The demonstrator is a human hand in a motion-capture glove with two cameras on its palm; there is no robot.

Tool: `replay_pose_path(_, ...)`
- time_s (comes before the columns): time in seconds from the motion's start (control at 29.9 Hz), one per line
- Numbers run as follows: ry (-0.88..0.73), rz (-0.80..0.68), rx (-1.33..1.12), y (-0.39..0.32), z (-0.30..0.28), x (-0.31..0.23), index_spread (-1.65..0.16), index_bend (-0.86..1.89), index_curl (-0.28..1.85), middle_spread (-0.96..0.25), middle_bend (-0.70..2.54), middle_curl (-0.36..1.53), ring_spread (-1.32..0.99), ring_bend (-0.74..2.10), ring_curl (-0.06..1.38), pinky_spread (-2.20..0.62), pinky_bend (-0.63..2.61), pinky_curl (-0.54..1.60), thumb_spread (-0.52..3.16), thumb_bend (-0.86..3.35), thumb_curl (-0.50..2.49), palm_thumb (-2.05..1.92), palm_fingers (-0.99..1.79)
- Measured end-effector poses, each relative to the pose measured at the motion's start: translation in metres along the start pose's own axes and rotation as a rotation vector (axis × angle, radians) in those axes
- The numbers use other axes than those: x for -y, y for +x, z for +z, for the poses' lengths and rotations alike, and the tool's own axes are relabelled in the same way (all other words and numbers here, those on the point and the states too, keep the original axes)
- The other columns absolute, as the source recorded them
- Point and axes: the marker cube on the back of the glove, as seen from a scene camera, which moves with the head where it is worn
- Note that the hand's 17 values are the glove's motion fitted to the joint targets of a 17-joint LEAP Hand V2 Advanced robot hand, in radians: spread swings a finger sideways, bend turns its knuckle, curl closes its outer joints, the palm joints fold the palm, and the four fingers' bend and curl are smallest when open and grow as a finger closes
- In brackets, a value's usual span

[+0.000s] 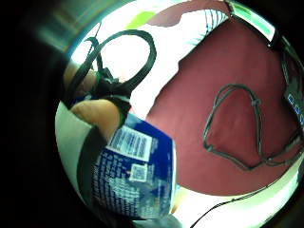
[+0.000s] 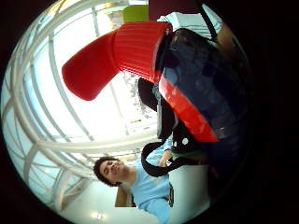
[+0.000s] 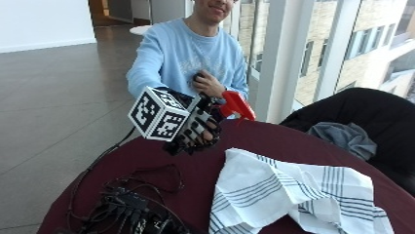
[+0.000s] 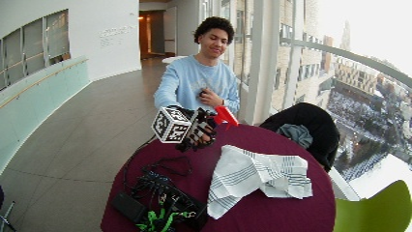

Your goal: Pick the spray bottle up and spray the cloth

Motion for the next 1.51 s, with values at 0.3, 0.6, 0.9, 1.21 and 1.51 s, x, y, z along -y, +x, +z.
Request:
replay_pose_path(0.3,-0.037,0.136,-0.103,-0.009,0.002,0.018,-0.19,0.12,0.33,-0.05,0.26,0.44,0.03,0.47,0.39,0.19,0.21,0.36,1.20,-0.01,0.41,0.69,1.11)
replay_pose_path(0.6,-0.064,0.162,-0.162,-0.018,0.003,0.020,-0.18,0.13,0.33,-0.05,0.26,0.45,0.04,0.48,0.39,0.18,0.21,0.36,1.21,-0.01,0.42,0.73,1.12)
replay_pose_path(0.9,-0.059,0.163,-0.195,-0.018,0.003,0.019,-0.18,0.13,0.33,-0.05,0.27,0.45,0.03,0.48,0.39,0.19,0.21,0.37,1.15,0.02,0.46,0.85,1.12)
replay_pose_path(1.21,-0.058,0.162,-0.203,-0.020,-0.001,0.018,-0.18,0.11,0.33,-0.05,0.24,0.45,0.03,0.50,0.39,0.18,0.24,0.38,0.99,0.01,0.52,0.95,1.11)
replay_pose_path(1.51,-0.073,0.172,-0.212,-0.017,0.001,0.017,-0.19,0.12,0.33,-0.06,0.22,0.46,0.02,0.50,0.40,0.16,0.28,0.39,0.88,-0.02,0.57,0.98,1.10)
